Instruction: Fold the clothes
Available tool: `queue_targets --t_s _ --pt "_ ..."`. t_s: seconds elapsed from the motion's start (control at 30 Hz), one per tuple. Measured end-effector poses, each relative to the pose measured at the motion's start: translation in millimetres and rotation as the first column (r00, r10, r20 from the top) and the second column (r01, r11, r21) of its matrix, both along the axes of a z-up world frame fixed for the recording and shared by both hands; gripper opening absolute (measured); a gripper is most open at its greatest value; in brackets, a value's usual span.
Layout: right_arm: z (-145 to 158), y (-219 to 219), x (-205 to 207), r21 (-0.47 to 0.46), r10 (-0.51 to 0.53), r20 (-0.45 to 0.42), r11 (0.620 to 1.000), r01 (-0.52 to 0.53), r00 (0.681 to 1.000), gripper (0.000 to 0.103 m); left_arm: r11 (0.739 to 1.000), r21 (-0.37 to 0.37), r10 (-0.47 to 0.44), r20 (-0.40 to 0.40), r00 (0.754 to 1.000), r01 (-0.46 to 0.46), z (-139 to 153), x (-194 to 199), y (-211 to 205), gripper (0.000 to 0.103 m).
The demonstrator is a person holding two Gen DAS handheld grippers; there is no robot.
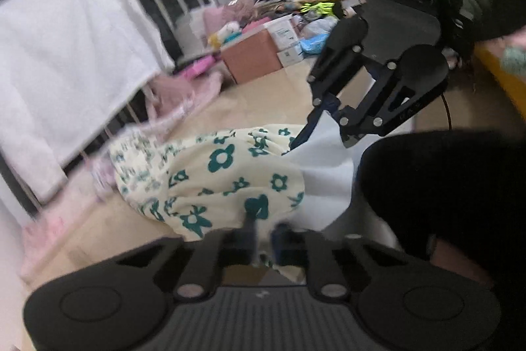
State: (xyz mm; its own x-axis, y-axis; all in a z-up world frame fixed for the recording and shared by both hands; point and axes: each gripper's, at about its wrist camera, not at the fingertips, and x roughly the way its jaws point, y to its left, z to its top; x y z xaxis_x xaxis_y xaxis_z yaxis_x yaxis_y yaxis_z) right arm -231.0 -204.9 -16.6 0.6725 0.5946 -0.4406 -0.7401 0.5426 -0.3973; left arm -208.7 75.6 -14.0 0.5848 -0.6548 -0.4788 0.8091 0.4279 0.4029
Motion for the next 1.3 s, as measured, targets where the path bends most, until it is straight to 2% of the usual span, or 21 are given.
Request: queue_targets --t_s 0.07,0.13,0.27,0.33,0.47,0.5,0.57,0.63,0.67,0.73,0.77,0.8,0.87,0.93,1.0,1.03,1.07,1.13,1.23,1.27,1.3 --pt "12 -7 4 0.05 0.01 -0.081 0.999 -0.006 0.997 0.005 1.0 -0.017 -0.005 -0.102 0.995 0.003 15 2 1 0.004" --pt "22 -11 -3 0.033 0.054 -0.123 0.998 -0.05 0.991 0.004 0.999 -0.037 -0.023 -0.208 0.978 0.016 31 5 1 0.004" --pt "53 -25 -5 0.053 0.18 -0.265 0.984 -0.172 0.947 0.004 0.984 -0.161 -0.132 -0.403 0.906 0.072 77 27 6 0.005" --pt "79 -37 11 0.126 0.225 -0.318 0.973 -0.194 0.921 0.004 0.968 -0.249 -0.153 -0.453 0.878 0.04 100 51 9 0.005" --pt "118 -57 84 0.225 0.164 -0.325 0.97 -0.092 0.931 0.004 0.931 -0.339 -0.074 -0.53 0.845 -0.132 126 132 2 0.011" --pt "122 -58 108 0.217 0.115 -0.335 0.975 -0.042 0.935 0.005 0.923 -0.33 -0.026 -0.568 0.822 -0.199 124 156 -4 0.012" --pt "118 -53 156 0.169 -0.005 -0.357 0.983 0.07 0.934 0.005 0.894 -0.298 0.063 -0.657 0.752 -0.335 112 202 -16 0.012" --pt "103 -43 198 0.12 -0.111 -0.394 0.978 0.17 0.912 0.005 0.85 -0.253 0.125 -0.755 0.643 -0.462 88 240 -24 0.014" --pt "95 -39 211 0.098 -0.163 -0.409 0.97 0.221 0.898 0.01 0.826 -0.218 0.159 -0.794 0.587 -0.519 74 256 -28 0.019" --pt "79 -31 236 0.053 -0.267 -0.435 0.946 0.321 0.86 0.023 0.804 -0.165 0.213 -0.817 0.536 -0.571 57 269 -37 0.024" --pt "76 -31 242 0.048 -0.309 -0.427 0.931 0.363 0.85 0.037 0.798 -0.158 0.226 -0.817 0.531 -0.582 53 271 -39 0.028" --pt "79 -36 239 0.065 -0.341 -0.397 0.916 0.397 0.852 0.042 0.796 -0.173 0.227 -0.803 0.551 -0.58 53 267 -38 0.031" --pt "88 -47 230 0.114 -0.402 -0.338 0.88 0.461 0.851 0.044 0.778 -0.208 0.26 -0.752 0.605 -0.593 62 258 -31 0.045" --pt "110 -66 206 0.205 -0.454 -0.285 0.831 0.517 0.844 0.044 0.727 -0.246 0.338 -0.685 0.645 -0.641 76 245 -15 0.054" --pt "123 -83 169 0.311 -0.416 -0.296 0.809 0.499 0.859 0.046 0.693 -0.282 0.359 -0.664 0.656 -0.664 90 229 4 0.063" --pt "123 -89 150 0.351 -0.377 -0.324 0.804 0.481 0.867 0.053 0.691 -0.286 0.348 -0.673 0.653 -0.664 96 222 14 0.068" --pt "116 -92 137 0.366 -0.342 -0.366 0.802 0.472 0.865 0.059 0.693 -0.292 0.333 -0.681 0.652 -0.659 101 215 24 0.069" --pt "90 -94 119 0.364 -0.324 -0.468 0.777 0.514 0.822 0.059 0.7 -0.304 0.315 -0.68 0.662 -0.646 108 191 35 0.069" --pt "60 -96 99 0.397 -0.318 -0.569 0.702 0.592 0.758 0.057 0.724 -0.297 0.313 -0.662 0.681 -0.622 112 157 30 0.07" --pt "56 -95 93 0.429 -0.304 -0.575 0.679 0.596 0.759 0.057 0.748 -0.298 0.299 -0.647 0.701 -0.593 113 147 21 0.068" --pt "55 -92 90 0.451 -0.299 -0.566 0.667 0.592 0.768 0.056 0.784 -0.315 0.256 -0.62 0.741 -0.535 116 138 8 0.068"
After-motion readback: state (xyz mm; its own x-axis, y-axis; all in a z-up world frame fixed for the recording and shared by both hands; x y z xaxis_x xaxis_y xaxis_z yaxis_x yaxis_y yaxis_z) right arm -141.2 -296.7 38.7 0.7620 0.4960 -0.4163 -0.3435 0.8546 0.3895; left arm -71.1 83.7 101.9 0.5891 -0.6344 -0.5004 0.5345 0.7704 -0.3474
